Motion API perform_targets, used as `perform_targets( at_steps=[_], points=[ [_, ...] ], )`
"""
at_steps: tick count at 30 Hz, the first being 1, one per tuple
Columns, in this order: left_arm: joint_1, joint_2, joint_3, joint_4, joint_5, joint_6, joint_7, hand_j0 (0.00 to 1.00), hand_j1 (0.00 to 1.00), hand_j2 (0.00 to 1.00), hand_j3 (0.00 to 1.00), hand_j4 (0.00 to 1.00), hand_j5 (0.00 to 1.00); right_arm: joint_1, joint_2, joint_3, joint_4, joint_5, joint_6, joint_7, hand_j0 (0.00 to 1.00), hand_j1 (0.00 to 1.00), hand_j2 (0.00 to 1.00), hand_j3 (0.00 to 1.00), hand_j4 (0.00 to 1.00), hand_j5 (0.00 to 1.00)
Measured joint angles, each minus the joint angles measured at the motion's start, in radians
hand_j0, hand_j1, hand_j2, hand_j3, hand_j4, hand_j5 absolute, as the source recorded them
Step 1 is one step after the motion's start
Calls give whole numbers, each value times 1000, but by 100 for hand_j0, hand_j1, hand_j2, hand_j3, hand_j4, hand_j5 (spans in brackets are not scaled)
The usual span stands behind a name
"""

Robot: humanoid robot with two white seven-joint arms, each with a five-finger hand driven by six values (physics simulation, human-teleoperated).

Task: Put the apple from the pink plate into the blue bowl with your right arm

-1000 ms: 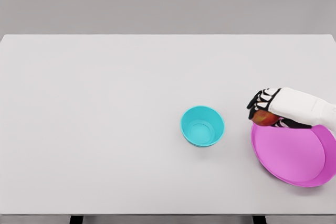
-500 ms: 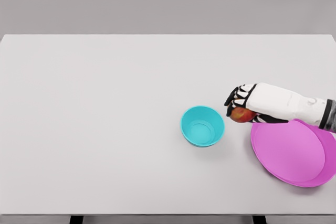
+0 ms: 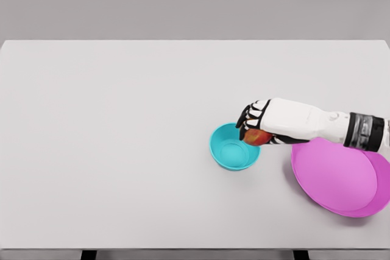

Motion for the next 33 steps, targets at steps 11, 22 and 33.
perform_targets(
  at_steps=[11,22,33],
  points=[
    [0,0,0,0,0,0,0,100,100,100,100,100,100,-41,28,73,1,3,0,0,40,40,40,40,40,40],
    [0,0,0,0,0,0,0,100,100,100,100,100,100,-48,36,97,1,7,0,2,43,43,43,43,43,43],
    [0,0,0,0,0,0,0,100,100,100,100,100,100,-49,38,102,1,3,0,2,100,100,100,100,100,100]
  ],
)
